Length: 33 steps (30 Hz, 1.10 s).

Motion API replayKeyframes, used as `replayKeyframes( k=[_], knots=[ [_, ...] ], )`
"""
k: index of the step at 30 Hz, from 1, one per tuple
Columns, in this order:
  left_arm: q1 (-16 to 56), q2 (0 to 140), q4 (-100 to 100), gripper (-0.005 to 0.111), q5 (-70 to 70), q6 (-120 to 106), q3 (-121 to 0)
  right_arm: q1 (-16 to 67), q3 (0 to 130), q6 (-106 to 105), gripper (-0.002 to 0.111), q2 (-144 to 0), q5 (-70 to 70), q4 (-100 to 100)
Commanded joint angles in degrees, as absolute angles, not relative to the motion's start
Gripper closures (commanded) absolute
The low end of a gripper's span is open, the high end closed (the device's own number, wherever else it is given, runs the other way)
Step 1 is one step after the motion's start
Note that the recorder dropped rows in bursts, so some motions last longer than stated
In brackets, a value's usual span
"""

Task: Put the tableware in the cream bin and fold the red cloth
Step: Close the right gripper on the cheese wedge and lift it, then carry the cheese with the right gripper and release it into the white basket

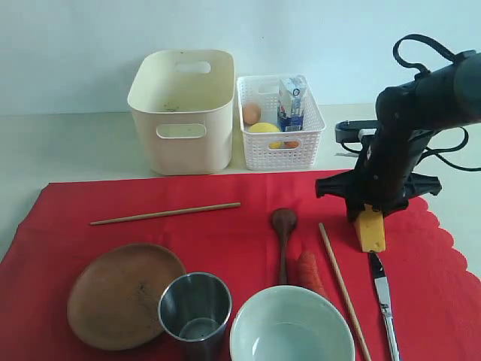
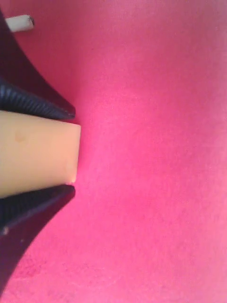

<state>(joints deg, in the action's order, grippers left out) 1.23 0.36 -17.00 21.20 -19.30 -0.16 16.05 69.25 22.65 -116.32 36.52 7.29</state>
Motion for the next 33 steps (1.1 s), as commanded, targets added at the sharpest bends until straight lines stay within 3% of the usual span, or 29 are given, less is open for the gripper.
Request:
replayKeyframes(
  k=[1, 18, 33],
  knots=[
    [1.1, 0.0, -17.1, 0.107, 21.1, -19.2, 0.0, 15.6, 69.0, 20.6, 0.108, -116.3, 35.3, 9.0],
    [1.1, 0.0, -17.1, 0.107, 21.1, -19.2, 0.0, 15.6, 69.5, 3.8, 0.108, -104.8, 26.7, 4.9],
    [1.1, 0.0, -17.1, 0.107, 21.1, -19.2, 0.0, 15.6, 81.5, -4.9, 0.108, -105.1, 19.8, -3.5]
  ],
)
